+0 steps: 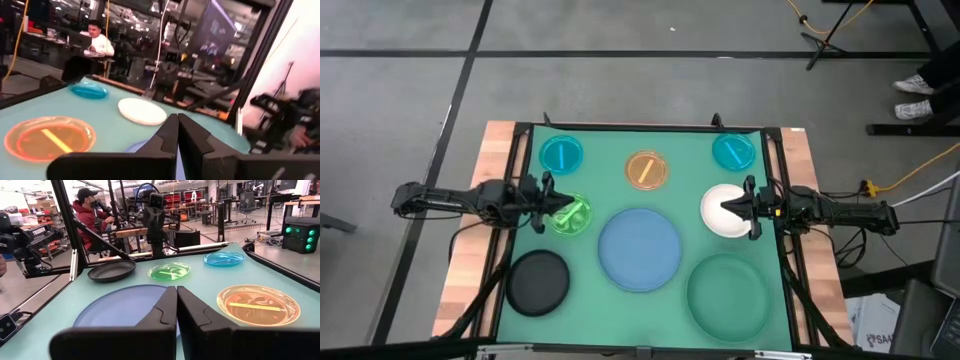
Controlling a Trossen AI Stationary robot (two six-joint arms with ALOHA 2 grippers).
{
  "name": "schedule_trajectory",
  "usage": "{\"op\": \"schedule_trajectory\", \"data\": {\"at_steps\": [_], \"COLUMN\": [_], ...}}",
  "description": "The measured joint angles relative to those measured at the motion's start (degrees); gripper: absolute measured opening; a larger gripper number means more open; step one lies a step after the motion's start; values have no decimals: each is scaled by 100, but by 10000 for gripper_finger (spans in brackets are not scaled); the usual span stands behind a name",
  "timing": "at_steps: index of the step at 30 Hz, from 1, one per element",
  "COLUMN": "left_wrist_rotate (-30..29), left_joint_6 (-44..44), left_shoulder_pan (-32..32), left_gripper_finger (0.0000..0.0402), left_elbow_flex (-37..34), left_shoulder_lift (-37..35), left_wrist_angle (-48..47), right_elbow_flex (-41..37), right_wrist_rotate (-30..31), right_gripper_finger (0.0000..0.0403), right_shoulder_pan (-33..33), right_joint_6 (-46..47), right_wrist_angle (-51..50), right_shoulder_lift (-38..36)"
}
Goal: Stack plastic plates
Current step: Stack the green plate on top of the blue plate
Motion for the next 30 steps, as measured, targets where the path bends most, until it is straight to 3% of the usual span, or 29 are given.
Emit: {"op": "schedule_trajectory", "data": {"at_steps": [6,12,30], "left_wrist_rotate": [-61,-104,-189], "left_joint_6": [-210,-316,736], "left_shoulder_pan": [-3,-14,-499], "left_gripper_finger": [4,1,0], "left_elbow_flex": [0,221,2493], "left_shoulder_lift": [52,593,4483], "left_wrist_angle": [372,814,1121], "right_elbow_flex": [-5,-5,-4], "right_wrist_rotate": [4,59,48], "right_gripper_finger": [1,1,1], "right_shoulder_pan": [0,1,0], "right_joint_6": [-3,-3,25], "right_wrist_angle": [35,61,264], "right_shoulder_lift": [0,-1,0]}}
